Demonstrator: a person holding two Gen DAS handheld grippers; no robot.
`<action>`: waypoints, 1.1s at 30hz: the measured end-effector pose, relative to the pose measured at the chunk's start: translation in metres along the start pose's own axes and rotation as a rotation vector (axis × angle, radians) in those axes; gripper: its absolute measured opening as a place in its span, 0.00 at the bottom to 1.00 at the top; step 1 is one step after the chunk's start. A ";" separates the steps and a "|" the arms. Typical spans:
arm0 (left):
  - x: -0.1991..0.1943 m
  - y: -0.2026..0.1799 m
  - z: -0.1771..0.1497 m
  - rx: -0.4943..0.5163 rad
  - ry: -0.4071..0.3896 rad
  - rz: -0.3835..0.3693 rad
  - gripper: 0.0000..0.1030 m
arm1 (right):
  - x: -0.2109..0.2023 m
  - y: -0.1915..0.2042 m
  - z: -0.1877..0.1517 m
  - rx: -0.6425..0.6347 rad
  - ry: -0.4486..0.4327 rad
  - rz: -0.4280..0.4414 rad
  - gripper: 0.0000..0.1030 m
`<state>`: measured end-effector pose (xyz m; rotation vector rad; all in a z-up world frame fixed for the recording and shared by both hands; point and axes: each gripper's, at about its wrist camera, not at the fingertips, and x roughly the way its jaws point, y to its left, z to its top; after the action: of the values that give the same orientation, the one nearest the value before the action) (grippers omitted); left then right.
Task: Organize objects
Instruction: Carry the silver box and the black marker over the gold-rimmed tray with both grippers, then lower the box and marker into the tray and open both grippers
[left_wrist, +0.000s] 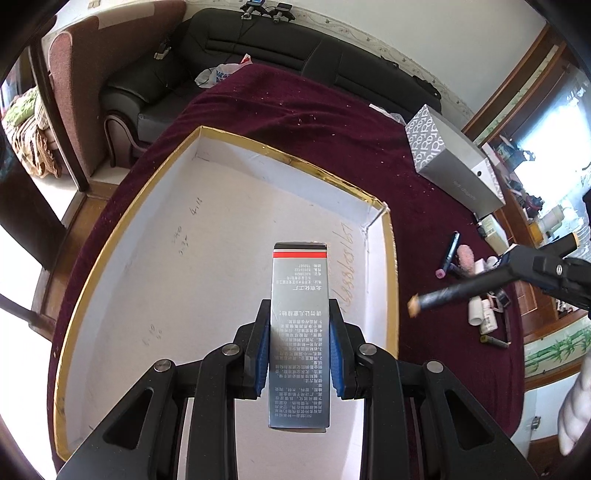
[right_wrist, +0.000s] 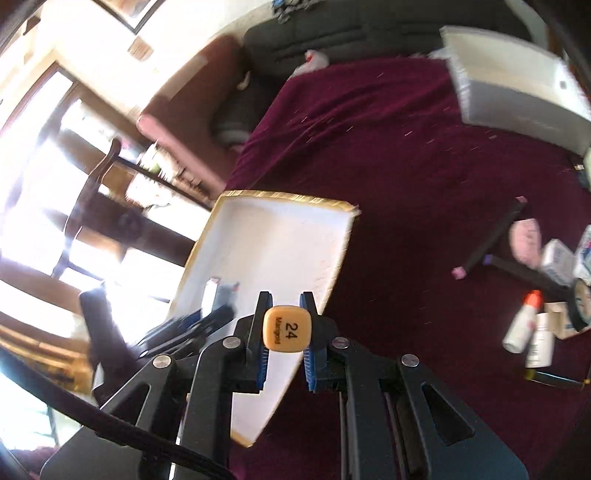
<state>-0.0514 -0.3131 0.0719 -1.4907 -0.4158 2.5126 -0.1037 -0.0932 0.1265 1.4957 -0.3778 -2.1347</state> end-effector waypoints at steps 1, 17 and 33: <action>0.004 -0.002 0.003 0.014 0.000 0.007 0.22 | 0.007 0.002 0.000 0.002 0.024 0.013 0.13; 0.075 -0.009 0.017 -0.024 0.027 -0.015 0.22 | 0.135 -0.039 0.031 0.132 0.254 -0.082 0.14; 0.092 -0.043 0.015 -0.048 -0.016 -0.030 0.23 | 0.125 -0.053 0.021 0.092 0.272 -0.212 0.11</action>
<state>-0.1074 -0.2471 0.0174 -1.4708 -0.5013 2.5101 -0.1698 -0.1189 0.0085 1.9253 -0.2310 -2.0527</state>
